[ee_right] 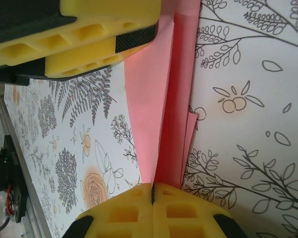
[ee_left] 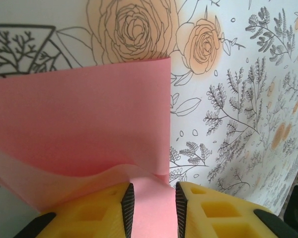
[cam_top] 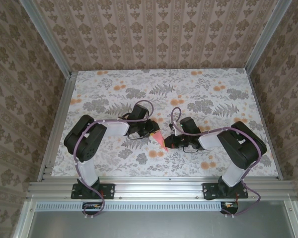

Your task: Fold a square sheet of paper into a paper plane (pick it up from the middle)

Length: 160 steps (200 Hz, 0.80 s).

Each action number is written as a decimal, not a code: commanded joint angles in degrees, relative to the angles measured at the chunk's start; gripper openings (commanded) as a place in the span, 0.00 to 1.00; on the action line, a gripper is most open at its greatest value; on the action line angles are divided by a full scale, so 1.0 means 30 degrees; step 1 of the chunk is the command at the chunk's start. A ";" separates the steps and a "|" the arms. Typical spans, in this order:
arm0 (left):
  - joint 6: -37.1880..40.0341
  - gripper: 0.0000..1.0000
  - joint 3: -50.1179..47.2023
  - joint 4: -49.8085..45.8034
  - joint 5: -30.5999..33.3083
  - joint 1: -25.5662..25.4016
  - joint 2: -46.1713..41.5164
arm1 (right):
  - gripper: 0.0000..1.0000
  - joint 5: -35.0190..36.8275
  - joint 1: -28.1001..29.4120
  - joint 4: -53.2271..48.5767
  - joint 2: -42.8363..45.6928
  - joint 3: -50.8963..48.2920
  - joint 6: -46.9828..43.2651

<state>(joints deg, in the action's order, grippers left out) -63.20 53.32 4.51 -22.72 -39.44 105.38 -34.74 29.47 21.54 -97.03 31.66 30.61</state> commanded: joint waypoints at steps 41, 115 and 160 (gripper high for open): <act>0.0315 0.30 0.0115 -0.0911 -0.0029 -0.0230 0.0711 | 0.00 0.1209 0.0151 -0.2284 -0.0697 0.0008 -0.0084; 0.1234 0.39 0.0857 -0.1519 0.0105 -0.0392 -0.1260 | 0.00 0.1369 0.0157 -0.3118 -0.0993 0.0256 -0.0082; 0.1476 0.49 0.1151 -0.1830 0.0182 -0.0474 -0.2528 | 0.00 0.1585 0.0152 -0.4153 -0.1142 0.0756 -0.0104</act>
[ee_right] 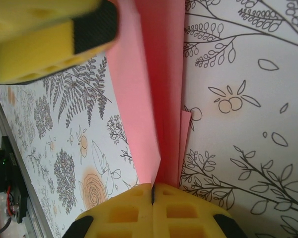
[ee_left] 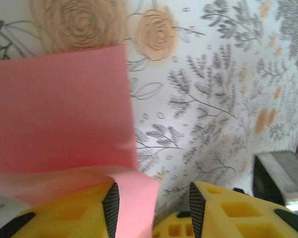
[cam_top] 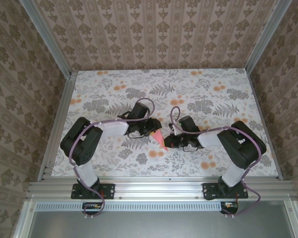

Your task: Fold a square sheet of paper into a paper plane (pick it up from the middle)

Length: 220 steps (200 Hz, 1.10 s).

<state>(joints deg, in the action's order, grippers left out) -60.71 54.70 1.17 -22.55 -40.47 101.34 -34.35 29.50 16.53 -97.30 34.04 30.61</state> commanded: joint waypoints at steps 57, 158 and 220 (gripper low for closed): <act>0.1478 0.61 0.0879 -0.2106 0.1152 -0.0317 -0.2989 | 0.00 0.1570 0.0129 -0.3105 -0.1230 0.0286 0.0054; 0.1549 0.44 0.0873 -0.2058 0.1420 -0.1766 -0.1817 | 0.00 0.1576 0.0129 -0.3666 -0.1230 0.0632 0.0086; 0.1090 0.43 0.0777 -0.0512 0.1019 -0.1817 -0.0116 | 0.00 0.1605 0.0129 -0.3875 -0.1216 0.0608 0.0000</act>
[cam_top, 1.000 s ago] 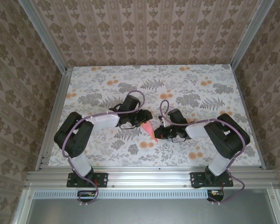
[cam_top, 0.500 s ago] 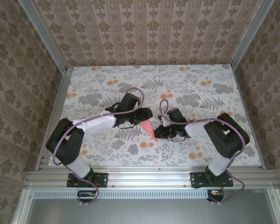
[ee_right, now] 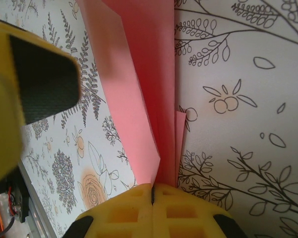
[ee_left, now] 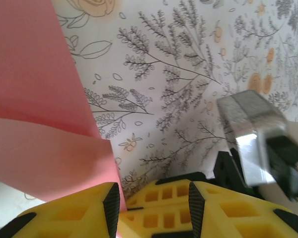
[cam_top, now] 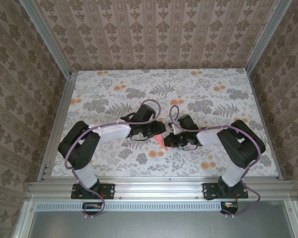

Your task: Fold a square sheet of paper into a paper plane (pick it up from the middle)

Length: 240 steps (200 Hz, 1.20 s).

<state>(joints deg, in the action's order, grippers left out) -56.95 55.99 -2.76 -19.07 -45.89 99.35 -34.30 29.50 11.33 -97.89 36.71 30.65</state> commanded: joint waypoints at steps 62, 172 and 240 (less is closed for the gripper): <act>0.0028 0.42 0.0224 0.0595 0.0331 0.0238 0.1525 | 0.00 0.1562 0.0129 -0.2399 -0.0991 -0.0212 -0.0116; 0.0356 0.39 -0.0972 0.0922 0.0329 0.0283 0.2603 | 0.22 0.1880 0.0016 -0.4491 0.2027 0.0330 0.0088; 0.0557 0.39 -0.0934 0.0694 0.0322 0.0304 0.2596 | 0.11 -0.0843 -0.0069 -0.3301 0.4328 0.0131 0.1411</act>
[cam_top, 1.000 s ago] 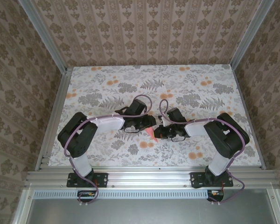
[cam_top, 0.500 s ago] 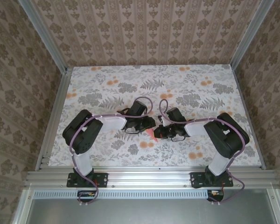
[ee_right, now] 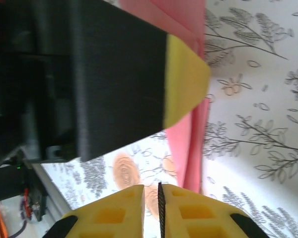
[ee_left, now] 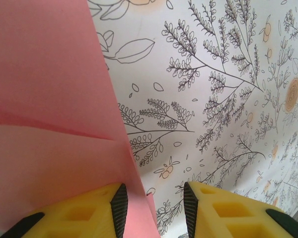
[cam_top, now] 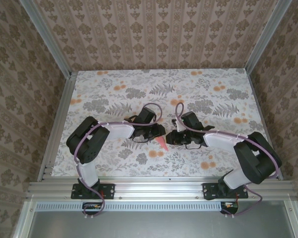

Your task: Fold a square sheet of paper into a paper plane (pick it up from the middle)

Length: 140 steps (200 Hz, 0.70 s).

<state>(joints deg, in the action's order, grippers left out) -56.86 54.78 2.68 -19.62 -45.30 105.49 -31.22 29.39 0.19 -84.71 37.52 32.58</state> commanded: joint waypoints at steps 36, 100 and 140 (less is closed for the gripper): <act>0.0584 0.39 -0.0425 -0.1215 0.0445 0.0111 0.0549 | 0.05 -0.2834 -0.0040 0.1734 -0.1342 -0.0121 0.2148; 0.0636 0.39 -0.0405 -0.1332 0.0415 0.0165 0.0520 | 0.04 -0.2536 -0.0040 0.2209 -0.3254 0.0061 0.3020; 0.0623 0.39 -0.0447 -0.1297 0.0271 0.0187 0.0578 | 0.04 -0.2514 -0.0098 0.2105 -0.3886 0.0033 0.2850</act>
<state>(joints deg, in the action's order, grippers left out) -56.66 54.78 2.66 -19.75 -45.23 105.49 -38.00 29.39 6.26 -95.22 37.47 40.75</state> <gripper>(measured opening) 0.389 0.056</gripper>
